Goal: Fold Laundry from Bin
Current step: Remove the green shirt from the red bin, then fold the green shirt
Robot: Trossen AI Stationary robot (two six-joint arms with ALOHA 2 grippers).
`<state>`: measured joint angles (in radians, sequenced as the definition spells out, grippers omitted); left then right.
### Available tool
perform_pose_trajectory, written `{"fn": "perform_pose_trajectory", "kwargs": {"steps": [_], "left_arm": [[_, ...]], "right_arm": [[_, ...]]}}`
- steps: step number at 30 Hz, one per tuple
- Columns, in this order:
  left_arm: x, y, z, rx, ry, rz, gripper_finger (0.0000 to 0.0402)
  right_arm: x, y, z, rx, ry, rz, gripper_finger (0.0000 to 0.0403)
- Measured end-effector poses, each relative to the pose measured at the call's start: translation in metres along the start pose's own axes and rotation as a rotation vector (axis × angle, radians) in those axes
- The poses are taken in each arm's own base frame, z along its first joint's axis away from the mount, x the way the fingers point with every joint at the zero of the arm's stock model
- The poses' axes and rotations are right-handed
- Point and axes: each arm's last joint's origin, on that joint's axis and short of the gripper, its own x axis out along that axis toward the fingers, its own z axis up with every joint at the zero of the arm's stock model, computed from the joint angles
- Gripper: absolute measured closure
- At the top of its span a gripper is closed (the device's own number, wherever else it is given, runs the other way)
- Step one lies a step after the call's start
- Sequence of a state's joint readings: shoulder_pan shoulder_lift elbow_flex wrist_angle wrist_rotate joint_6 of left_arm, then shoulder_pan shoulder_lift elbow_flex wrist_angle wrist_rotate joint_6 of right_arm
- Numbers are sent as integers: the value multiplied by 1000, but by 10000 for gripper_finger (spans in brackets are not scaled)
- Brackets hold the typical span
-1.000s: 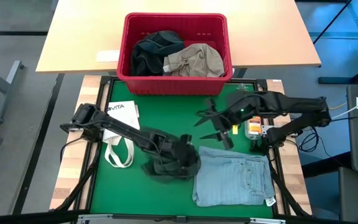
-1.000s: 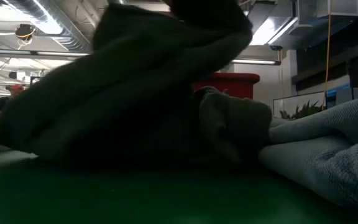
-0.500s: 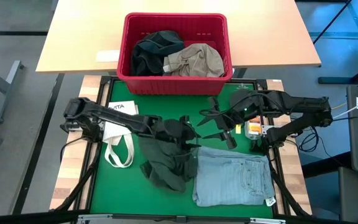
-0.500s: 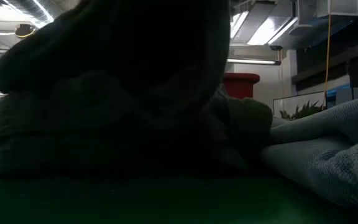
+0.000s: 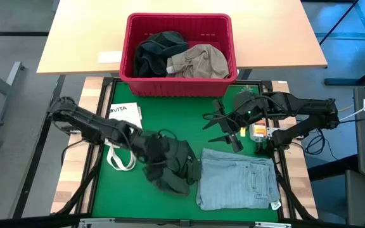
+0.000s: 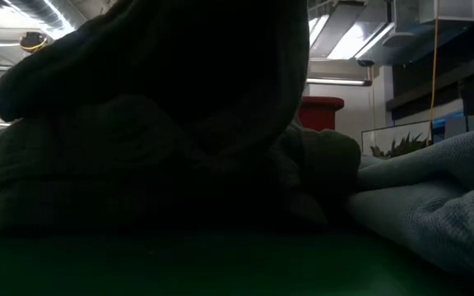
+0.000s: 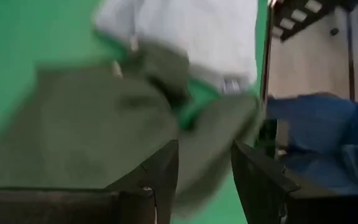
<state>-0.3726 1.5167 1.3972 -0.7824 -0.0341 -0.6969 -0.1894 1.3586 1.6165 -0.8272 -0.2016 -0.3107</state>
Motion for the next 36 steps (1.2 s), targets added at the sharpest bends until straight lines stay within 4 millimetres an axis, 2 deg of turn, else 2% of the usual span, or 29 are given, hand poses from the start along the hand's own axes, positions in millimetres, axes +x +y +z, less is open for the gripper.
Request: {"fn": "perform_pose_trajectory", "kwargs": {"steps": [8,14,17,23,29,36], "left_arm": [[24,-29,-37,-225,136,51,274],[52,-39,-59,-406,187,169,282],[66,-36,-66,-450,205,257,285],[78,-23,-67,-463,191,395,288],[90,-16,-65,-480,193,438,288],[102,-6,-77,-531,225,484,288]], "right_arm": [[0,0,-1,1,4,12,182],[0,1,0,1,1,20,182],[0,1,0,1,1,20,182],[0,1,-1,3,4,30,182],[0,1,-1,3,4,30,182],[0,1,-1,3,5,30,182]]}}
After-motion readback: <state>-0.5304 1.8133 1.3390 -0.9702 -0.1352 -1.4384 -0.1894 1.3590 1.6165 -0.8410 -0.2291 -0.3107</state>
